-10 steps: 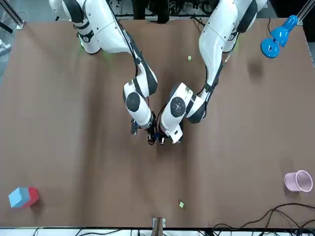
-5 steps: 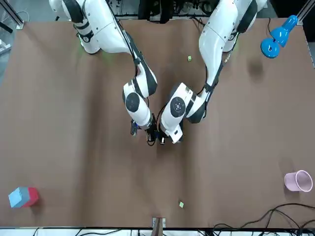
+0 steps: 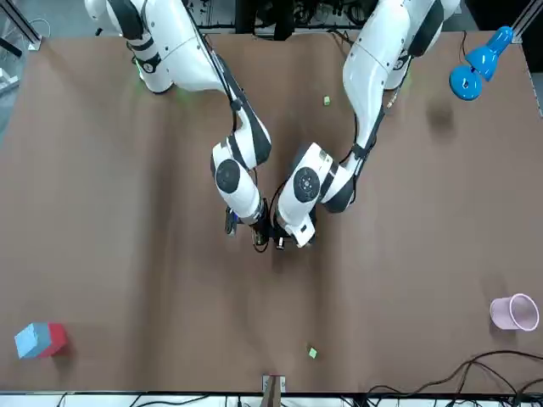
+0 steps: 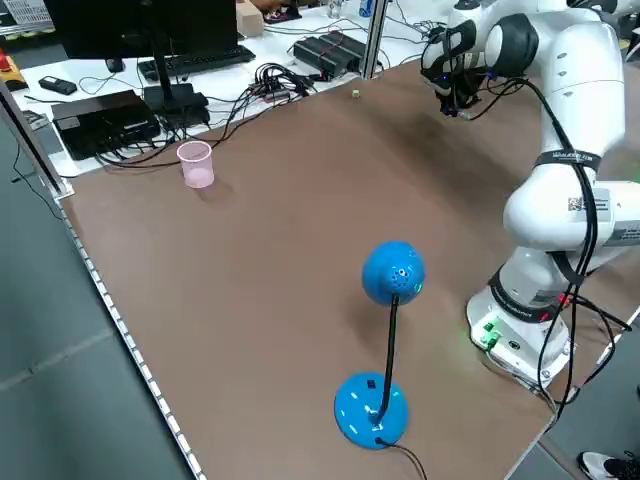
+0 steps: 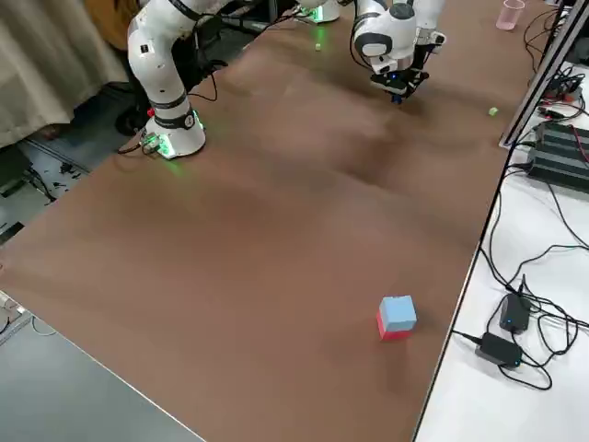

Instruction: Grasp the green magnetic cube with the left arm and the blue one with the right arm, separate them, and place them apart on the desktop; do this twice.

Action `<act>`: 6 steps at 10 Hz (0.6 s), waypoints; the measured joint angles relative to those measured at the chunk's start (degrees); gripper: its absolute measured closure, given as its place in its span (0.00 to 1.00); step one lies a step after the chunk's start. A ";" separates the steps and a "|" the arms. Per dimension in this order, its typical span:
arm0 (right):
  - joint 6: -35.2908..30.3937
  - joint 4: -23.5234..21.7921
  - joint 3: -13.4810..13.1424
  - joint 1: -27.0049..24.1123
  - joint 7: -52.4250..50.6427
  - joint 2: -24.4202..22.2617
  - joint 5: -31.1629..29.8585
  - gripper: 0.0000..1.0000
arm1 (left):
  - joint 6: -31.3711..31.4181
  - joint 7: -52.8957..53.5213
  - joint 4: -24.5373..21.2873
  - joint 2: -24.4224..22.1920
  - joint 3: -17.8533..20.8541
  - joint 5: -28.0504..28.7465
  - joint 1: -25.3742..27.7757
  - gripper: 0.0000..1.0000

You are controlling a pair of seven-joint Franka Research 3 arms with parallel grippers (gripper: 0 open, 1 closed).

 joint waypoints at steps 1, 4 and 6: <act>0.00 0.07 -0.30 -0.04 -0.40 0.00 -0.08 0.76 | 0.00 0.00 0.00 0.00 -0.01 0.00 -0.01 0.77; -0.86 -1.13 -2.41 -0.75 -7.18 -0.60 -0.21 0.76 | -0.01 0.00 0.00 -0.01 -0.01 0.00 -0.01 0.77; -1.24 -6.66 -3.53 -1.43 -17.61 -3.75 -0.25 0.76 | -0.47 0.00 0.03 -0.13 -0.01 0.00 0.02 0.77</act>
